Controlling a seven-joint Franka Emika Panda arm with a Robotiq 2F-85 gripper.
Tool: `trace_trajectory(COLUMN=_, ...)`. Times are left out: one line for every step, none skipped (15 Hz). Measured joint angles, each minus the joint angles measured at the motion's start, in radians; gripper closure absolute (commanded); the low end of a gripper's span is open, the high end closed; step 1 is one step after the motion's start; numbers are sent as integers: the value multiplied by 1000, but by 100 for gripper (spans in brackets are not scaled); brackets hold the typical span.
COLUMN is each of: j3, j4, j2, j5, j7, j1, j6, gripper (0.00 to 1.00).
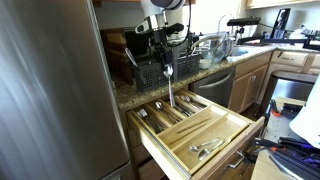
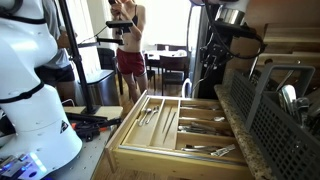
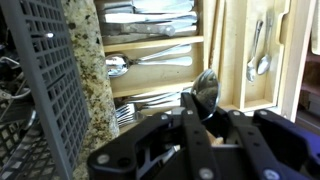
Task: Take the spoon from the utensil holder and put it in the drawer with the other spoons
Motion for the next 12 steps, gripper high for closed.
trace_trajectory(j3=0, j4=0, j2=4, j5=2, j7=-11, j1=-1, j6=0, gripper=95)
trace_trajectory(j3=0, j4=0, j2=9, j5=4, j7=-20, j1=-2, j6=0, gripper=95)
trace_trajectory(j3=0, j4=0, j2=15, j5=5, j7=-26, j1=-4, j6=1, gripper=95)
trace_trajectory(j3=0, j4=0, j2=19, j5=5, j7=-32, j1=-6, j6=1, gripper=95)
trace_trajectory(j3=0, j4=0, j2=22, j5=5, j7=-38, j1=-7, j6=1, gripper=95)
trace_trajectory(j3=0, j4=0, j2=25, j5=5, j7=-42, j1=-9, j6=1, gripper=95)
trace_trajectory(j3=0, j4=0, j2=29, j5=5, j7=-46, j1=-10, j6=1, gripper=95)
trace_trajectory(j3=0, j4=0, j2=32, j5=5, j7=-51, j1=-11, j6=1, gripper=95)
trace_trajectory(j3=0, j4=0, j2=37, j5=5, j7=-57, j1=-12, j6=2, gripper=95)
trace_trajectory(j3=0, j4=0, j2=41, j5=5, j7=-61, j1=-13, j6=2, gripper=95)
trace_trajectory(j3=0, j4=1, j2=45, j5=5, j7=-65, j1=-14, j6=2, gripper=95)
trace_trajectory(j3=0, j4=1, j2=49, j5=5, j7=-71, j1=-15, j6=2, gripper=95)
